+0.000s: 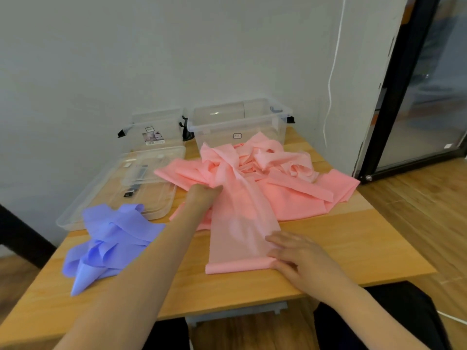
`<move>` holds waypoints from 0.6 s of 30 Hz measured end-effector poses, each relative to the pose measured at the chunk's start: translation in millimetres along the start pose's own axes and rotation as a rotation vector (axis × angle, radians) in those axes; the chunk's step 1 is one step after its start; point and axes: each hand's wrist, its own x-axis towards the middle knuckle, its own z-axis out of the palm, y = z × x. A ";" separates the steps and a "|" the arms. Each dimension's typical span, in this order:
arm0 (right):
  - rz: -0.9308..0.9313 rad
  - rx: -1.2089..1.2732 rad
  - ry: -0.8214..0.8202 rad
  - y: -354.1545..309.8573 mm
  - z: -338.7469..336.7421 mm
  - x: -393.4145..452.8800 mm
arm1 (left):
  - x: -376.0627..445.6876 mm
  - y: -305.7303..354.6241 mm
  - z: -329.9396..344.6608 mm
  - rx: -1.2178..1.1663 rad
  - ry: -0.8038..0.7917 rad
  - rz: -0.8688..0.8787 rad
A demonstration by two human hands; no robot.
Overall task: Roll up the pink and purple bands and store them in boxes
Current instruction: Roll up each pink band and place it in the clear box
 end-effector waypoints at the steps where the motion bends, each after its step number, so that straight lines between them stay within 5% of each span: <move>1: 0.003 0.018 -0.048 0.8 0.6 0.1 | 3.6 0.1 1.5 -0.054 -0.010 -0.056; 10: 0.017 0.057 -0.205 7.2 1.6 -0.4 | -5.0 -7.3 -23.0 -0.338 0.138 -0.134; 14: 0.017 0.050 -0.179 8.9 3.5 -0.1 | -10.7 -19.0 -32.2 -0.159 0.029 -0.216; 18: -0.016 0.056 -0.085 11.3 9.5 -0.1 | 5.2 0.8 -38.6 -0.340 -0.003 -0.166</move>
